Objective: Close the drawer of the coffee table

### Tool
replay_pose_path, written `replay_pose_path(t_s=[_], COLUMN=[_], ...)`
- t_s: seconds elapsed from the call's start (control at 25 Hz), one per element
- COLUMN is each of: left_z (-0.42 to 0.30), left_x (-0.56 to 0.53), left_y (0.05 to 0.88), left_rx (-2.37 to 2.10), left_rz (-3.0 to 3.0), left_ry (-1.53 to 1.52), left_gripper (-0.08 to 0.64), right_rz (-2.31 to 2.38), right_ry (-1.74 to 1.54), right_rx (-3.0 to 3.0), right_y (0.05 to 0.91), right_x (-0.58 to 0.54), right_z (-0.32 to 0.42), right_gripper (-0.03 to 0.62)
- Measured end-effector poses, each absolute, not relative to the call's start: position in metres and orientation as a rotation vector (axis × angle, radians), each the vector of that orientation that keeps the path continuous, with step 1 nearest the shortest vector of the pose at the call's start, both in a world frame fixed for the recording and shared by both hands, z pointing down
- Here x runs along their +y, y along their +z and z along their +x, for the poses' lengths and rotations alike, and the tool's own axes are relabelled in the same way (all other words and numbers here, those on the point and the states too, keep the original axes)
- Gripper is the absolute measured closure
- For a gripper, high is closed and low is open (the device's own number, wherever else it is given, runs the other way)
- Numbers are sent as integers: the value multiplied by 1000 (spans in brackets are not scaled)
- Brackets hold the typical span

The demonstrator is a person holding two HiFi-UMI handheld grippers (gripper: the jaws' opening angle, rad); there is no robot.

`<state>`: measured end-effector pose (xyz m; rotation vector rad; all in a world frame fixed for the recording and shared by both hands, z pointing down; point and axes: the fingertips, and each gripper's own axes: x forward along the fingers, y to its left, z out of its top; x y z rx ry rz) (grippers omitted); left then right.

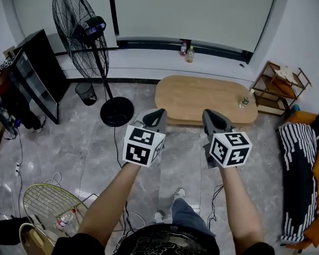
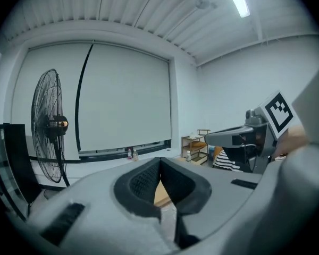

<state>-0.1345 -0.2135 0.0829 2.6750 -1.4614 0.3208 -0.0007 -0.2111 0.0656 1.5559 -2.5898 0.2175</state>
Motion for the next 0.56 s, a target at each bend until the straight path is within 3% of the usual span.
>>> replay_pose_path(t_s=[0.56], left_z=[-146], left_x=[-179], left_y=[73], left_rx=[-1453], left_rz=[2684], left_ry=[336], left_gripper=[558], right_rz=[1552], right_ry=[170], right_rx=[-2578], right_y=[56], right_x=[-178], right_z=[-17], right_gripper=[589])
